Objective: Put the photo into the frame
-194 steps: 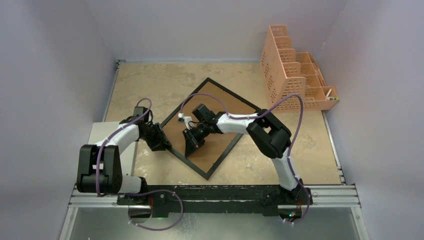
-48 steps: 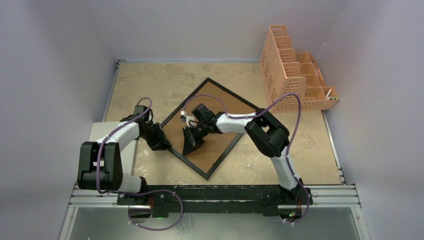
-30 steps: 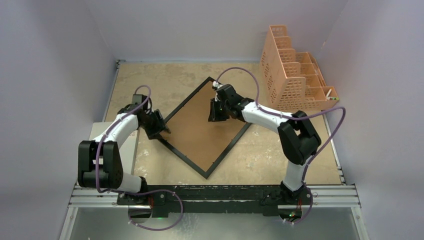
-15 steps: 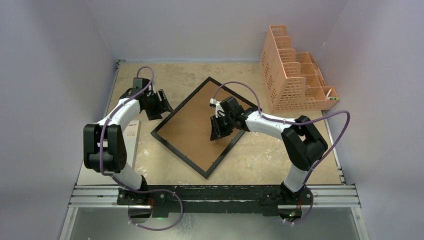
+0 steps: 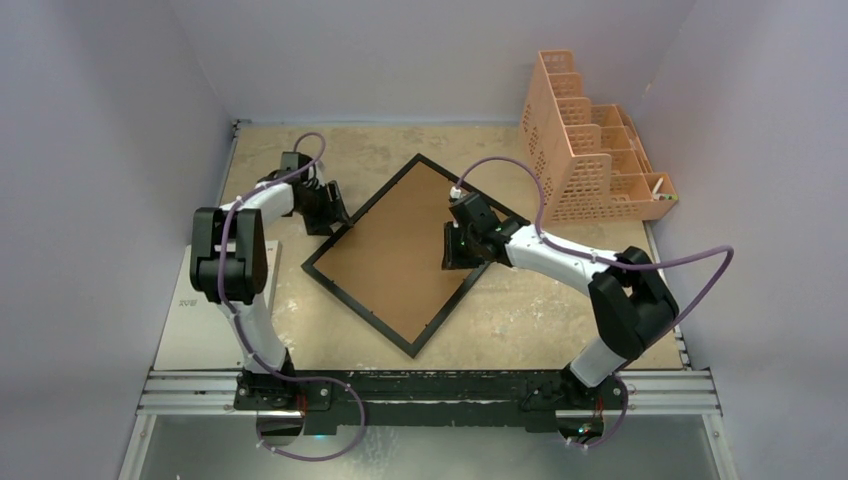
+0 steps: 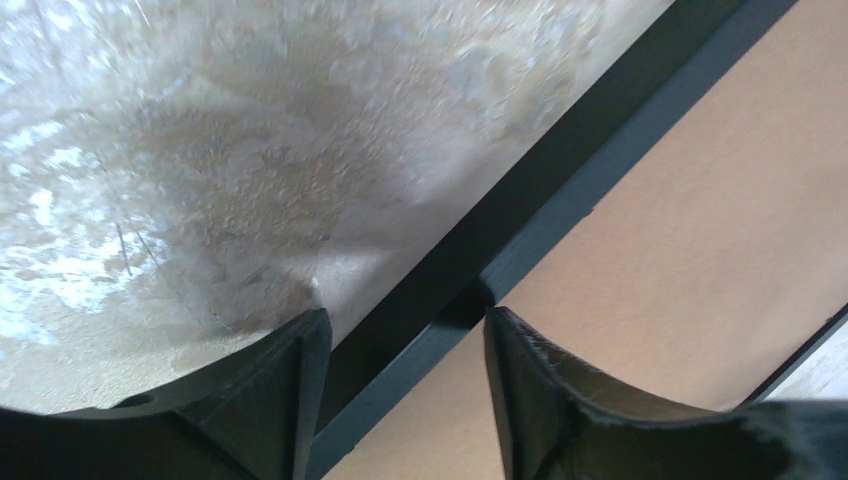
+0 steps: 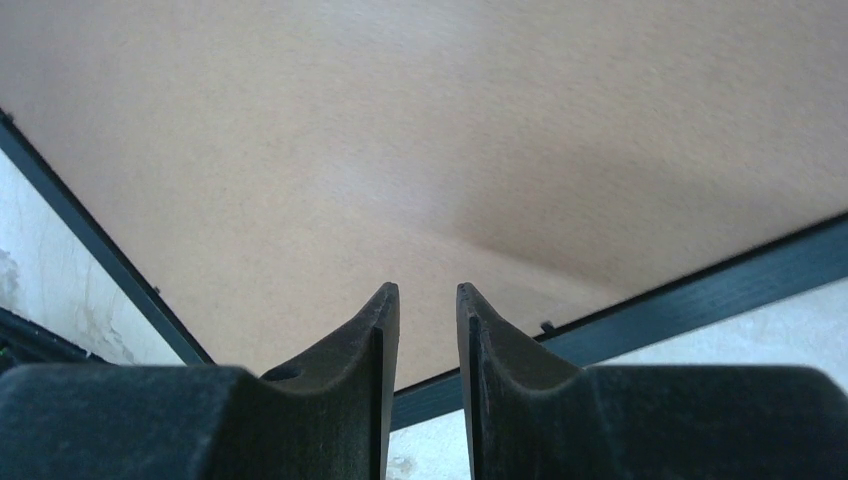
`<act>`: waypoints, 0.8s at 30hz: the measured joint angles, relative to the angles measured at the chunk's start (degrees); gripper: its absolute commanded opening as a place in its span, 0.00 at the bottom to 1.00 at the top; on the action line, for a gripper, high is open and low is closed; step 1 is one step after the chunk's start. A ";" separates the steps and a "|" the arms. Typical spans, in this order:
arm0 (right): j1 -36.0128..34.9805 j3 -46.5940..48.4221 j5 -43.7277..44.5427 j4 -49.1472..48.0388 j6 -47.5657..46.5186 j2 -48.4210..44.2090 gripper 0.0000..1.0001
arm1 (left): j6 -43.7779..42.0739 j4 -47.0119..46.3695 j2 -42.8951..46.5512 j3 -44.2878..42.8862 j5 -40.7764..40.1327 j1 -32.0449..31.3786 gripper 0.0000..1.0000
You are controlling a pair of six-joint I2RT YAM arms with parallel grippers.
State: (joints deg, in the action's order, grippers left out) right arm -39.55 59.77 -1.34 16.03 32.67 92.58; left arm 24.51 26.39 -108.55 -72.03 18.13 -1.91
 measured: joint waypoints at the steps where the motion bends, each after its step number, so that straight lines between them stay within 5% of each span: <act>1: 0.00 0.00 0.70 0.35 0.50 -0.13 0.31 | -0.13 0.04 -0.28 0.44 0.15 0.00 0.52; 10: 0.02 2.93 2.38 1.99 2.60 0.61 0.32 | -0.52 -4.07 3.08 6.78 3.15 0.28 0.34; 17: -0.31 20.92 0.09 1.66 0.35 14.43 0.30 | 3.41 -3.65 11.32 16.92 3.65 -1.81 0.32; 24: -3.13 32.94 2.45 3.67 0.63 24.15 0.46 | 10.75 -5.53 21.62 28.85 4.90 -8.94 0.32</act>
State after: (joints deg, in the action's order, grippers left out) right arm -42.68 92.71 1.10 19.70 33.30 116.73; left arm 35.27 20.86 -86.94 -43.18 23.03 -10.85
